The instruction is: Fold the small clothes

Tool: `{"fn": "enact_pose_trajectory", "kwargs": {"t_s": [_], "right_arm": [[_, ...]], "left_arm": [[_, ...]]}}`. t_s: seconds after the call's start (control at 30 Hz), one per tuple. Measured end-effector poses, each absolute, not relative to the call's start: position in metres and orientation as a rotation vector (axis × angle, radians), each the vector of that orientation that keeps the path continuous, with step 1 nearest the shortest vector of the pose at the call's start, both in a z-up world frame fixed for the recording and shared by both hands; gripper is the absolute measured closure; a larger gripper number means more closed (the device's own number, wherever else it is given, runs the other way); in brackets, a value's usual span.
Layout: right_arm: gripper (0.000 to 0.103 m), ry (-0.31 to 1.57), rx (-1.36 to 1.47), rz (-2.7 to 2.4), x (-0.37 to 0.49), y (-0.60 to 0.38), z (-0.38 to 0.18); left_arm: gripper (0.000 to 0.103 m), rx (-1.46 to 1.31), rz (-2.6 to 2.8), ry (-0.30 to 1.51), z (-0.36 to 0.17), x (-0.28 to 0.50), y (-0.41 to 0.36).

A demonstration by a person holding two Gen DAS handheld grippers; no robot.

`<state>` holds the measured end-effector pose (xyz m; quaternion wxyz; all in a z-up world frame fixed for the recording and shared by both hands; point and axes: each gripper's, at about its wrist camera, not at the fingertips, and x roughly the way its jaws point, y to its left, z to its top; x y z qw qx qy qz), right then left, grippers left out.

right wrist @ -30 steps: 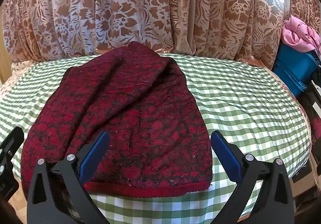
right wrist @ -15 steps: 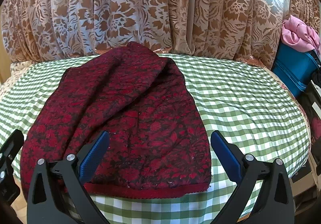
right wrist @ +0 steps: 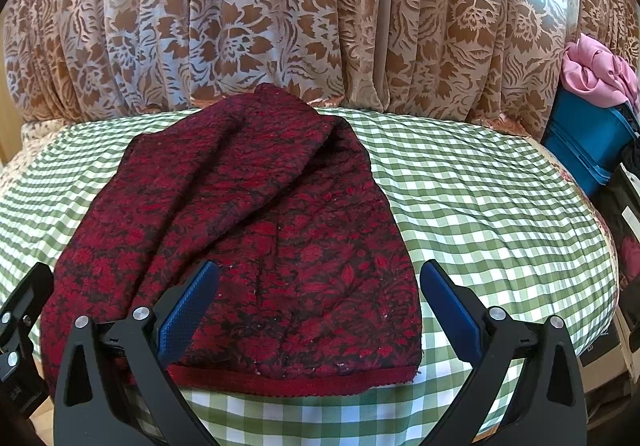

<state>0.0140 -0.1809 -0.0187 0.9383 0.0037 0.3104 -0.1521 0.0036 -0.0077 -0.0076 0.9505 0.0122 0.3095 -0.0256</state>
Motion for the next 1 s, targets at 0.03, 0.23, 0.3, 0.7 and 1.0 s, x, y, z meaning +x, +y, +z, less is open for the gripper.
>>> {"fn": "enact_pose_trajectory", "kwargs": {"t_s": [0.03, 0.23, 0.3, 0.7, 1.0], "right_arm": [[0.003, 0.632, 0.006, -0.312, 0.014, -0.18, -0.018], [0.003, 0.627, 0.002, -0.314, 0.014, -0.18, -0.018], [0.003, 0.625, 0.001, -0.316, 0.014, -0.179, -0.018], [0.003, 0.639, 0.005, -0.305, 0.016, -0.185, -0.021], [0.016, 0.692, 0.3, -0.094, 0.042, -0.238, -0.013]], "left_arm": [[0.002, 0.024, -0.052, 0.629, -0.008, 0.004, -0.008], [0.002, 0.026, -0.054, 0.629, -0.008, 0.003, -0.008], [0.002, 0.026, -0.052, 0.628, -0.007, 0.003, -0.009], [0.002, 0.073, -0.109, 0.657, -0.01, 0.013, -0.011], [0.003, 0.217, -0.35, 0.691, -0.023, 0.002, -0.009]]}}
